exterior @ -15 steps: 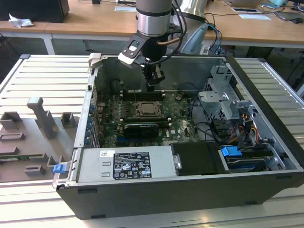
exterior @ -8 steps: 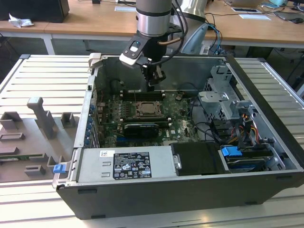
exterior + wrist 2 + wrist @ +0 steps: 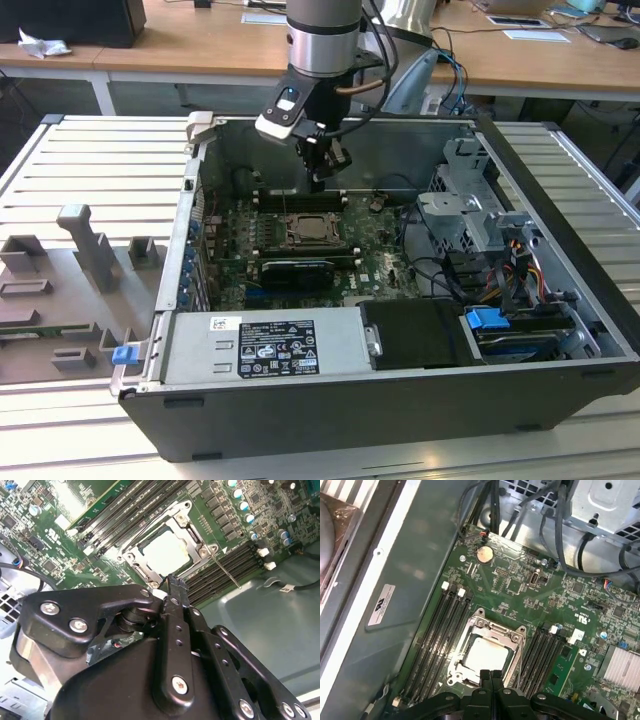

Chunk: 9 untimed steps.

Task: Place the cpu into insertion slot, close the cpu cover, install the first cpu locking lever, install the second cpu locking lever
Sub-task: 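Install the first cpu locking lever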

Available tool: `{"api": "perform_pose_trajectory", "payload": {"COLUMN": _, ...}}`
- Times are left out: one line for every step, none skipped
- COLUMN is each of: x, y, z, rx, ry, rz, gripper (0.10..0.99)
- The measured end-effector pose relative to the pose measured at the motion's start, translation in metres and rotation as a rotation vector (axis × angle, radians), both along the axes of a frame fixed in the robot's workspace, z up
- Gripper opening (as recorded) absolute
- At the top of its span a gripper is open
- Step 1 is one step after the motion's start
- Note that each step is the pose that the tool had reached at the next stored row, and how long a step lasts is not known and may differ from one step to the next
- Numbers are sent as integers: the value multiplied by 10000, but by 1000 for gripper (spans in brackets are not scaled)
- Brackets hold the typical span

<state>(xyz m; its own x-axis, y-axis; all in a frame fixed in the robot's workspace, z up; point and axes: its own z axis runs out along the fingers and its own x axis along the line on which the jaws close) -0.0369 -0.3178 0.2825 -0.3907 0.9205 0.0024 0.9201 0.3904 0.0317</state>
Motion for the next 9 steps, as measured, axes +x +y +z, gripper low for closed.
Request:
{"api": "perform_pose_trajectory", "payload": {"x": 0, "y": 0, "z": 0, "rx": 0, "ry": 0, "rz": 72, "gripper": 106}}
{"api": "perform_pose_trajectory", "payload": {"x": 0, "y": 0, "z": 0, "rx": 1, "ry": 0, "rz": 115, "gripper": 106}}
{"api": "perform_pose_trajectory", "payload": {"x": 0, "y": 0, "z": 0, "rx": 1, "ry": 0, "rz": 170, "gripper": 106}}
{"api": "perform_pose_trajectory", "payload": {"x": 0, "y": 0, "z": 0, "rx": 1, "ry": 0, "rz": 239, "gripper": 106}}
{"api": "perform_pose_trajectory", "payload": {"x": 0, "y": 0, "z": 0, "rx": 0, "ry": 0, "rz": 293, "gripper": 106}}
{"api": "perform_pose_trajectory", "payload": {"x": 0, "y": 0, "z": 0, "rx": 1, "ry": -1, "rz": 366, "gripper": 106}}
{"api": "perform_pose_trajectory", "payload": {"x": 0, "y": 0, "z": 0, "rx": 1, "ry": 0, "rz": 482, "gripper": 106}}
{"api": "perform_pose_trajectory", "payload": {"x": 0, "y": 0, "z": 0, "rx": 1, "ry": 0, "rz": 541, "gripper": 106}}
{"api": "perform_pose_trajectory", "payload": {"x": 0, "y": 0, "z": 0, "rx": 0, "ry": 0, "rz": 598, "gripper": 106}}
